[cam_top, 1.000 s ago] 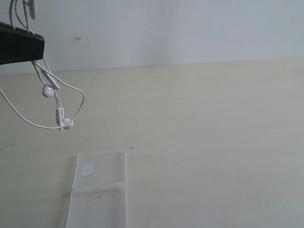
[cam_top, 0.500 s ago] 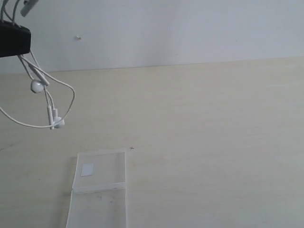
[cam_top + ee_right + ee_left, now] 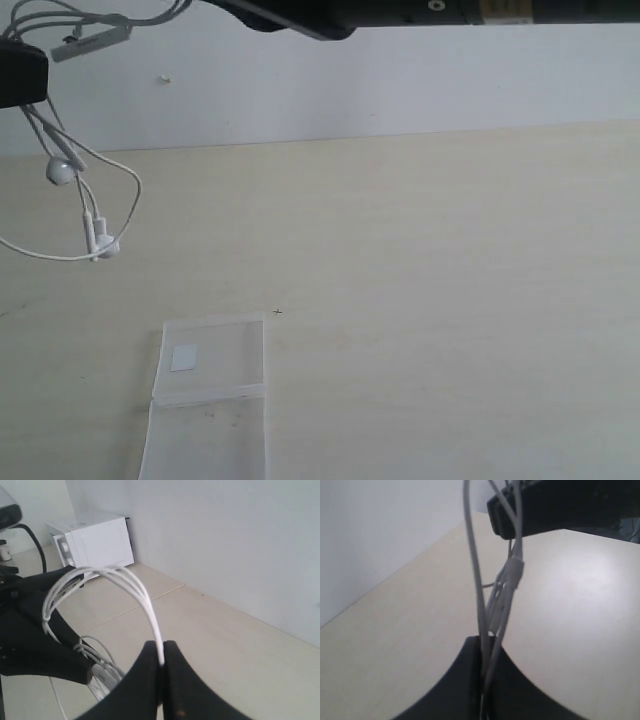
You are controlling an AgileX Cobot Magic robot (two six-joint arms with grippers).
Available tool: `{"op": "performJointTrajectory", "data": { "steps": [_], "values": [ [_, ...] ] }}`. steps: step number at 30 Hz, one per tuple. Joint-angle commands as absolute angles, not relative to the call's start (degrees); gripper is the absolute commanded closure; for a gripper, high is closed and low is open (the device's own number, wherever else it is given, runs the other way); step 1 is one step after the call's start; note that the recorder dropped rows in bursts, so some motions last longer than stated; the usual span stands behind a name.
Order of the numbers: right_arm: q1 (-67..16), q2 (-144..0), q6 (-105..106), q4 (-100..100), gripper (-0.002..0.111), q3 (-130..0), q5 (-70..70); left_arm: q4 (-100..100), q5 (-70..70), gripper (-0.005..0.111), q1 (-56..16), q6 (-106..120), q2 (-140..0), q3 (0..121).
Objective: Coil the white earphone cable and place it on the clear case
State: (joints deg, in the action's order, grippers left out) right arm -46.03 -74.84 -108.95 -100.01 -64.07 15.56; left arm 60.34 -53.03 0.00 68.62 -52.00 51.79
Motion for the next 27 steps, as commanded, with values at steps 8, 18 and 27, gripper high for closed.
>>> {"op": "performJointTrajectory", "data": {
  "steps": [8, 18, 27],
  "values": [
    [-45.91, -74.63, -109.26, -99.95, 0.108, -59.7, 10.65, 60.91, -52.11, 0.107, 0.03, 67.76, -51.76, 51.9],
    [-45.91, -74.63, -109.65, -99.95, 0.108, -55.71, 7.62, 61.02, -50.96, 0.107, 0.03, 67.78, -50.94, 52.0],
    [-45.91, -74.63, -109.53, -99.95, 0.108, -53.22, 6.79, 60.92, -50.81, 0.107, 0.03, 67.78, -50.61, 52.0]
  ]
}}
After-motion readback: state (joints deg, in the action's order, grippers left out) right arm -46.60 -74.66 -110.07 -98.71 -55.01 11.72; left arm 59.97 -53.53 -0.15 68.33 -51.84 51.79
